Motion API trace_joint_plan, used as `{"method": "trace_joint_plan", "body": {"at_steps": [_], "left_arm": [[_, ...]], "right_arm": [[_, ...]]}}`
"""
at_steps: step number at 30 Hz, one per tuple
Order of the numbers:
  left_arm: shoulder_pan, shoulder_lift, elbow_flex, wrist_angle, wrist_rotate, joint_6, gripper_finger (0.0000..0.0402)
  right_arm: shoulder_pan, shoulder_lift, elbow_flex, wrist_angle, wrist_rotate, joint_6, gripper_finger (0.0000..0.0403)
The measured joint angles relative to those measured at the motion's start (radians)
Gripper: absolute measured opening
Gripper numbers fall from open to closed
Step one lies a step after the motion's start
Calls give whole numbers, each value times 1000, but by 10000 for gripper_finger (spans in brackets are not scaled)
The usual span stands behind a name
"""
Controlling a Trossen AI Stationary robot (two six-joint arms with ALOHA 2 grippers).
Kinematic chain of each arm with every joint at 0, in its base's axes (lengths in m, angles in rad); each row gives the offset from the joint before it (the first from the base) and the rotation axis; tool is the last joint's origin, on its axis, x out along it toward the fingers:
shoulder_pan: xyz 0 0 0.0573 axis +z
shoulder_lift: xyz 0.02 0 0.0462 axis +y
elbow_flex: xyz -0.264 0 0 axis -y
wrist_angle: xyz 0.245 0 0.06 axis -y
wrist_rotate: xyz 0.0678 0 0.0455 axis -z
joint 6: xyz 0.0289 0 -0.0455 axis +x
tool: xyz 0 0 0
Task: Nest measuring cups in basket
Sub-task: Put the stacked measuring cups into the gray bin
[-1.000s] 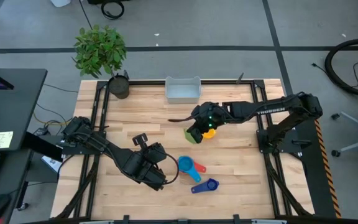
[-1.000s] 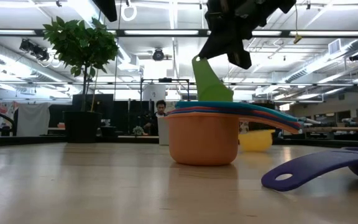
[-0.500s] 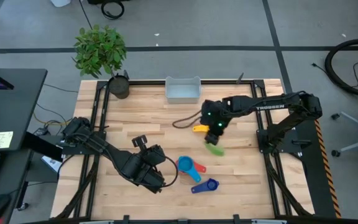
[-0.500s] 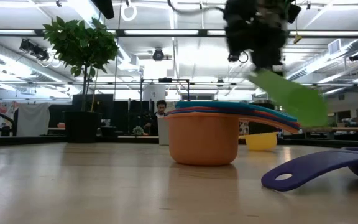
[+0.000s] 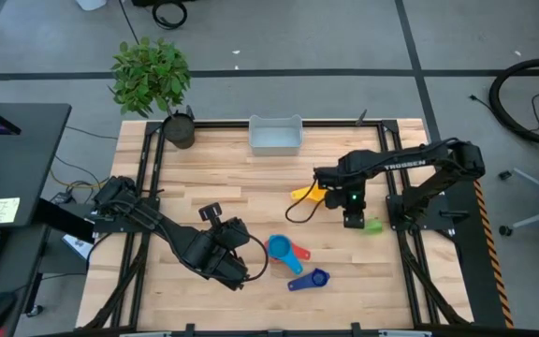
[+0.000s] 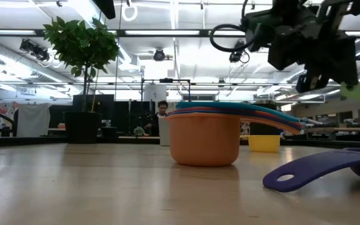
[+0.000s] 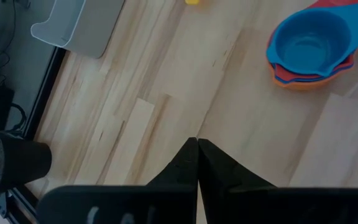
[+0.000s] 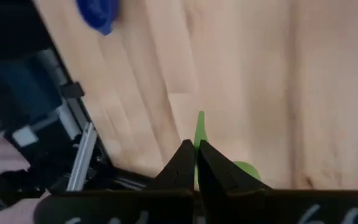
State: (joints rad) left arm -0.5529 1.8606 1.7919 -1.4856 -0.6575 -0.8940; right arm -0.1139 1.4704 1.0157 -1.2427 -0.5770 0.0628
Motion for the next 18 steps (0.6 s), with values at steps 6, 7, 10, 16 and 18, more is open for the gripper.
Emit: {"method": "trace_joint_plan", "body": {"at_steps": [6,7,10,16,18], "left_arm": [[0,0,0,0,0,0,6],[0,0,0,0,0,0,6],[0,0,0,0,0,0,6],[0,0,0,0,0,0,6],[0,0,0,0,0,-1,6]], "right_arm": [[23,1,-79,76,-3,-14,8],[26,1,-91,89,-5,-14,8],[32,1,-129,136,-29,-18,8],[34,1,-196,215,-52,-3,9],[34,1,-211,213,-51,-2,11]]}}
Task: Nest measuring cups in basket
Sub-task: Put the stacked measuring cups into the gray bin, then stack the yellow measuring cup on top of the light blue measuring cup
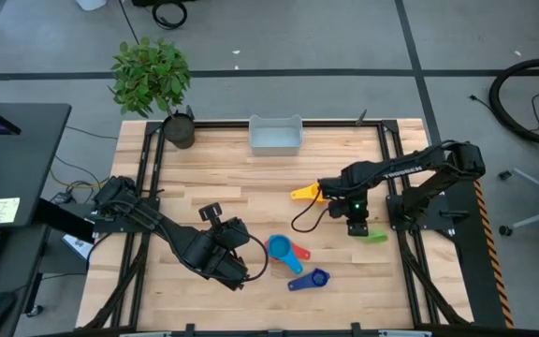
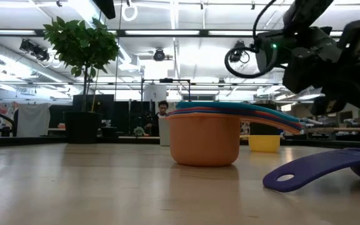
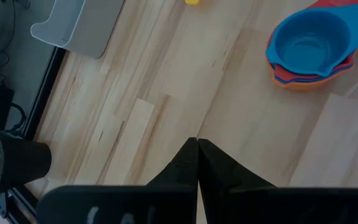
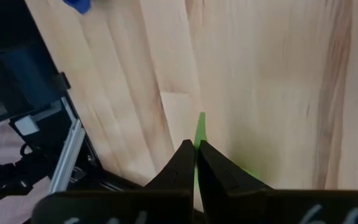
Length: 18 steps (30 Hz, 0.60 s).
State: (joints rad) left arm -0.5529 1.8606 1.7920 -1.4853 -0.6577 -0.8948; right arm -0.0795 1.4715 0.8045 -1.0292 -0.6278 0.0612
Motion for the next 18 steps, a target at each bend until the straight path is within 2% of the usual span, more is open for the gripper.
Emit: {"method": "trace_joint_plan", "body": {"at_steps": [8,18], "left_arm": [[0,0,0,0,0,-1,6],[0,0,0,0,0,-2,6]], "right_arm": [[0,0,-10,57,47,6,35],[0,0,-2,81,47,36,99]]}}
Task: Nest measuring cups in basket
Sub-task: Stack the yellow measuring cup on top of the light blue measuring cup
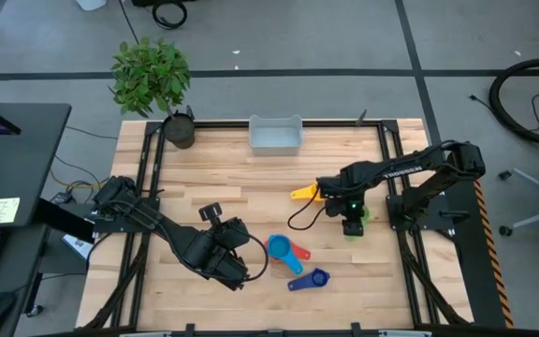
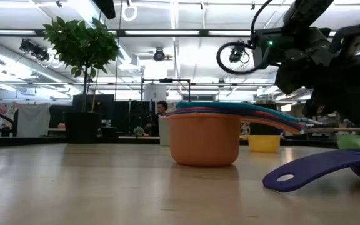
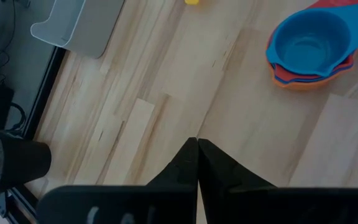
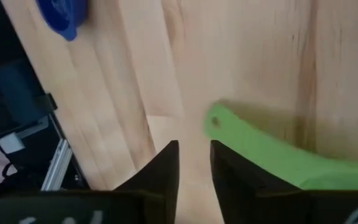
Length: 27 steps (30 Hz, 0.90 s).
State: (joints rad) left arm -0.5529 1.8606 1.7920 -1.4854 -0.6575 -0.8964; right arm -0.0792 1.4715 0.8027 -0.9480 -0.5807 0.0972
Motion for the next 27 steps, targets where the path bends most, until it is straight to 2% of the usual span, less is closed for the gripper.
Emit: {"method": "trace_joint_plan", "body": {"at_steps": [7,9,14,17,21,27], "left_arm": [[7,0,0,0,0,18,6],[9,0,0,0,0,18,6],[13,0,0,-1,0,18,6],[13,0,0,0,2,17,6],[13,0,0,0,7,17,6],[23,0,0,0,7,12,7]], "right_arm": [[0,0,142,-20,-11,-82,122],[0,0,206,-55,44,-131,121],[0,0,303,-56,351,-243,121],[-16,11,296,7,367,-275,122],[-14,44,273,9,484,-370,122],[-16,120,245,20,560,-461,122]]}}
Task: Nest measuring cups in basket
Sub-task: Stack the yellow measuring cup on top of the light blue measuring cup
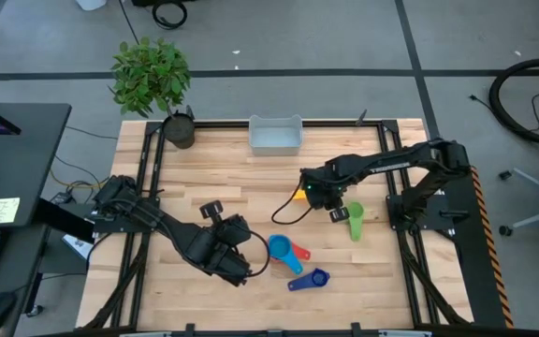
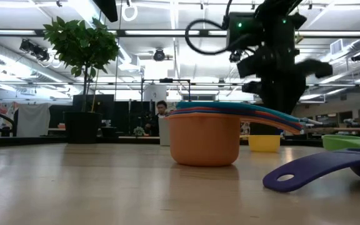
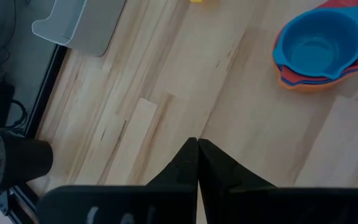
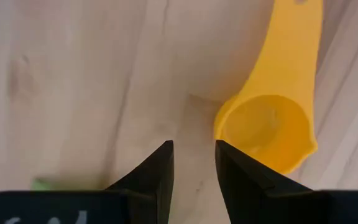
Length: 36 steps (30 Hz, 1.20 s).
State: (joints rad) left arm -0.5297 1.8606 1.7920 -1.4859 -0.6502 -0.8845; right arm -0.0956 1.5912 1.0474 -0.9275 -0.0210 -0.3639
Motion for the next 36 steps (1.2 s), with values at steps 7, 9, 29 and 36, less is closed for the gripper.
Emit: {"method": "trace_joint_plan", "body": {"at_steps": [7,9,29,36], "left_arm": [[7,0,0,0,0,-2,7],[7,0,0,0,1,-2,7],[11,0,0,-1,45,6,7],[11,0,0,-5,45,13,7]], "right_arm": [[-1,85,-1,51,48,-56,124],[-4,111,-1,69,48,-61,124],[-20,135,11,60,66,-121,13],[113,76,144,-95,66,-222,13]]}}
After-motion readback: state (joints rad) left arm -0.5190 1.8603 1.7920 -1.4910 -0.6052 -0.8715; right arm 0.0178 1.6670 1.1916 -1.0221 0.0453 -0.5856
